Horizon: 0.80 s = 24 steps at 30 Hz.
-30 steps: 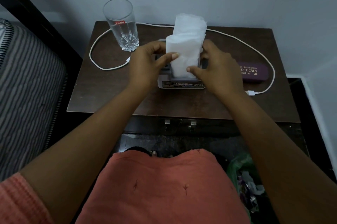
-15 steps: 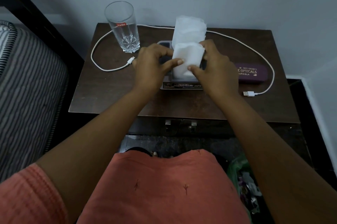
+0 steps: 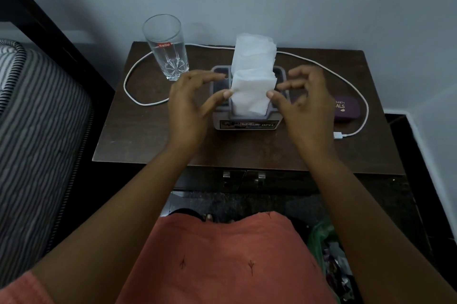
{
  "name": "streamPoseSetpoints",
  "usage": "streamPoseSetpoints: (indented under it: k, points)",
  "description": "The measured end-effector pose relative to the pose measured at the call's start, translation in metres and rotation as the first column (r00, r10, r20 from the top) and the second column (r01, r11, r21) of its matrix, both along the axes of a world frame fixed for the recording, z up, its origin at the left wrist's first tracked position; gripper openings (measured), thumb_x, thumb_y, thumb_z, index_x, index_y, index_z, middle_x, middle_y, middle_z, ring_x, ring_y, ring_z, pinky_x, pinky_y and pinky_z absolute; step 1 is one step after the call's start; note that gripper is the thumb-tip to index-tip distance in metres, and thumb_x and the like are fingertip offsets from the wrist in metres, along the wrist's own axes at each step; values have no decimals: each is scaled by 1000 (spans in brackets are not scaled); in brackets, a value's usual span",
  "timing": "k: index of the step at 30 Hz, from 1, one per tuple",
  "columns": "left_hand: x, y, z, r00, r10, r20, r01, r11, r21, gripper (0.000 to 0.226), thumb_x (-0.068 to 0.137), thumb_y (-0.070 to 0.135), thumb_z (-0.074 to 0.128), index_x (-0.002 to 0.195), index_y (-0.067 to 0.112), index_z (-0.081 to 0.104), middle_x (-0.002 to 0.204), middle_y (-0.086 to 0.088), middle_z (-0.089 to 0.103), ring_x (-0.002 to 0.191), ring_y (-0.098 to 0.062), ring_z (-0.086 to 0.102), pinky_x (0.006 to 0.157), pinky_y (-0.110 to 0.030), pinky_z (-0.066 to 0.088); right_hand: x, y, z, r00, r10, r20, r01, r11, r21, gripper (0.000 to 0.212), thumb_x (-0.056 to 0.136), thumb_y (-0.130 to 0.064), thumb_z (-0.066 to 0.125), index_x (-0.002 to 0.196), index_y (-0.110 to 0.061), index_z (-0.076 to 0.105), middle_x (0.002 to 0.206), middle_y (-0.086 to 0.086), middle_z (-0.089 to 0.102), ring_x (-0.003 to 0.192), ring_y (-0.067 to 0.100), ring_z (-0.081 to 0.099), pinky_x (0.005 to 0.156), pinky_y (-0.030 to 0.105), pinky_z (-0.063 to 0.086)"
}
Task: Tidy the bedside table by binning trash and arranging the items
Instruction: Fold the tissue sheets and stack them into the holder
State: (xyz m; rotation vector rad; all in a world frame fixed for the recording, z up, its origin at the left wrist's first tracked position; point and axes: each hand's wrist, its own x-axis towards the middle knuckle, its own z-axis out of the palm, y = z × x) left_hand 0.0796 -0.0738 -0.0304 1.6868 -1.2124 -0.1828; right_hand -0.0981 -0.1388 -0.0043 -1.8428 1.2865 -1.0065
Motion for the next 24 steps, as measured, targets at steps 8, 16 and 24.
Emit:
streamPoseSetpoints:
  k: [8, 16, 24]
  points:
    - [-14, -9, 6, 991, 124, 40, -129, 978, 165, 19, 72, 43, 72, 88, 33, 73, 104, 15, 63, 109, -5, 49, 84, -35, 28, 9, 3, -7, 997, 20, -68, -19, 1000, 7, 41, 76, -26, 73, 111, -26, 52, 75, -23, 55, 73, 3, 55, 65, 29, 45]
    - [-12, -23, 2, 982, 137, -128, -124, 987, 98, 19, 75, 47, 65, 90, 36, 68, 104, 5, 66, 105, -13, 56, 92, -45, 45, 14, -13, -1, 998, -38, 54, 37, 999, 26, 41, 75, -23, 74, 110, -20, 54, 85, -16, 61, 69, 5, 56, 65, 20, 47]
    - [-28, 18, -9, 785, 78, -614, -41, 996, 75, 46, 94, 16, 54, 138, 6, 44, 141, -6, 50, 126, -7, 47, 102, -14, 40, -2, 15, -25, 995, -23, 99, 2, 978, 207, 49, 91, -27, 58, 137, -18, 45, 133, -7, 53, 119, 5, 51, 97, 17, 43]
